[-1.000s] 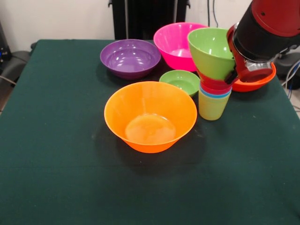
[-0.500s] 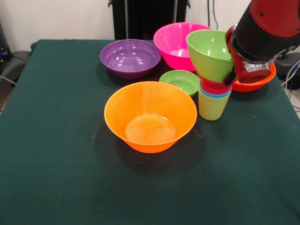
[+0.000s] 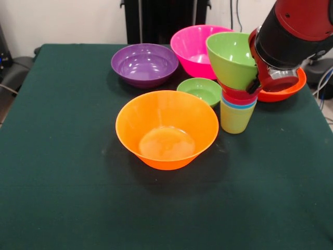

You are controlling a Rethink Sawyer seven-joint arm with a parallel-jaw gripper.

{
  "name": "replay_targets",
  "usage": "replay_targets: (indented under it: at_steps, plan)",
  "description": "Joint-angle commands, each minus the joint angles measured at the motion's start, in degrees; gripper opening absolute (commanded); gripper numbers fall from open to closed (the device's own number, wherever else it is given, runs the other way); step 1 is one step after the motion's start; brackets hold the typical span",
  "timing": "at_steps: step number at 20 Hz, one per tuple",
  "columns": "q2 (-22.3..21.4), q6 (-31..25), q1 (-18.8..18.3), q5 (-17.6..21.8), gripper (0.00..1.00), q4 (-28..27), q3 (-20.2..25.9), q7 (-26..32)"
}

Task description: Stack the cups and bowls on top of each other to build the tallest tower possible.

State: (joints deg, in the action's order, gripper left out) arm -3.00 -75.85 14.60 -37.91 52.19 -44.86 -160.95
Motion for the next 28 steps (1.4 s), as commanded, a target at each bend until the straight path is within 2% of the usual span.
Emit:
replay_targets:
  at_steps: [1, 28]
  plan:
    - [-1.23, 2.88, -0.37, 2.80, 0.00, 4.22, 6.60, -4.50]
    - [-1.92, 5.66, 0.06, 2.45, 0.00, 6.21, 6.98, -4.72]
